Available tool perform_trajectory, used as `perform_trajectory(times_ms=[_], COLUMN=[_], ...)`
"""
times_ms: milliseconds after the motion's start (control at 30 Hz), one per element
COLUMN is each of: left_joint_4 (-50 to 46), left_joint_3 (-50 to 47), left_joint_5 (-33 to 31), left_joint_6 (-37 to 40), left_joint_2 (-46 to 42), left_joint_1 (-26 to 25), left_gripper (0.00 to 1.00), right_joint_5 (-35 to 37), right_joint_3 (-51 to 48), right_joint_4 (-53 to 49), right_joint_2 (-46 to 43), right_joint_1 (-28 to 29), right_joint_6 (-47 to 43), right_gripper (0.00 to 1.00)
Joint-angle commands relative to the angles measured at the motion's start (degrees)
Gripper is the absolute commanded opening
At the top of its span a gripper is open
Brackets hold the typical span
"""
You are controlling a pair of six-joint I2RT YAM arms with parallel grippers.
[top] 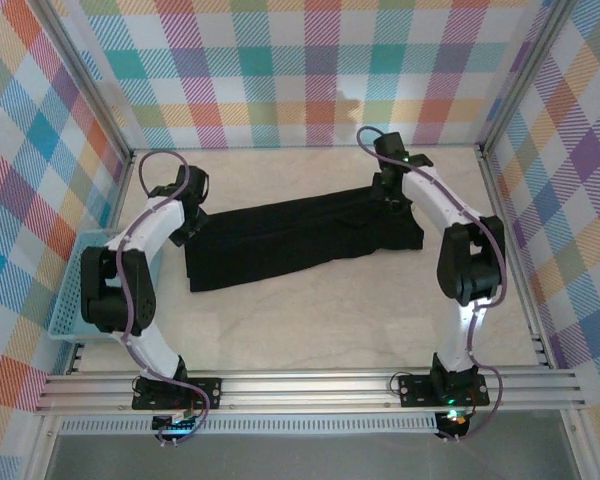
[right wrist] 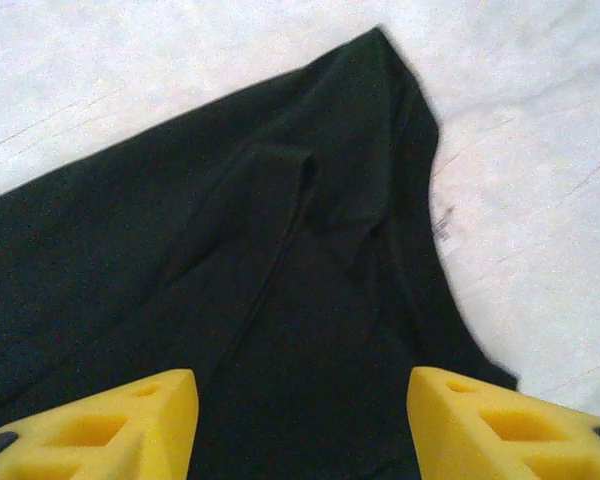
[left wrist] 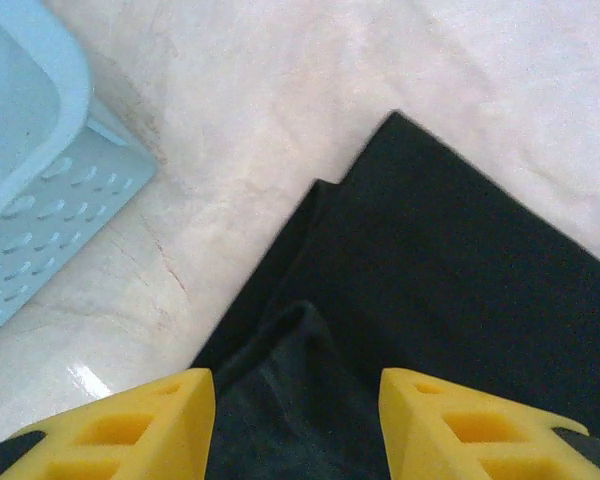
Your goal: Fold the inside-out t-shirt
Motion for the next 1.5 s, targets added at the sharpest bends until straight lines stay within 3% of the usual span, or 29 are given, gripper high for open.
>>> perform_trajectory(times_ms=[0, 133, 200, 467, 633, 900, 1133, 1267, 1467], left_joint_4=[2.1, 8.0, 8.9, 12.3, 13.4, 9.1, 11.5, 14.0, 13.5], left_joint_3=[-2.2, -4.2, -3.6, -5.5, -7.7, -5.1, -4.1, -4.3, -3.8], left_joint_5=[1.9, 9.1, 8.8, 13.6, 15.5, 14.9, 19.1, 20.4, 20.4], left_joint_6=[1.9, 1.8, 2.4, 2.1, 1.6, 3.2, 5.1, 4.7, 4.3], left_joint_2=[-2.5, 2.1, 4.9, 12.2, 13.9, 6.8, 3.9, 7.6, 13.1], left_joint_1=[-5.1, -6.2, -6.0, 0.6, 1.2, 1.1, -0.5, 1.3, 4.7], left_gripper=[0.47, 0.45, 0.44, 0.48, 0.52, 0.62, 0.69, 0.69, 0.69], right_joint_5=[-12.5, -20.2, -22.1, -20.6, -20.2, -18.8, -26.4, -28.8, -21.4], right_joint_3=[-3.0, -5.8, -5.9, -2.6, -3.3, -5.4, -19.7, -24.5, -24.9], right_joint_4=[3.6, 7.2, 8.6, 7.2, 8.2, 6.1, 10.8, 12.6, 10.1], right_joint_2=[-1.7, 0.2, 1.8, 11.3, 13.1, 3.3, -8.7, -8.1, -1.9], right_joint_1=[0.6, 1.2, 1.1, -3.7, -6.7, -9.8, -8.5, -7.4, -11.5], right_joint_6=[1.2, 2.8, 2.8, 5.1, 4.7, 3.1, 6.3, 6.9, 9.6], right_gripper=[0.58, 0.59, 0.59, 0.58, 0.59, 0.66, 0.71, 0.72, 0.72])
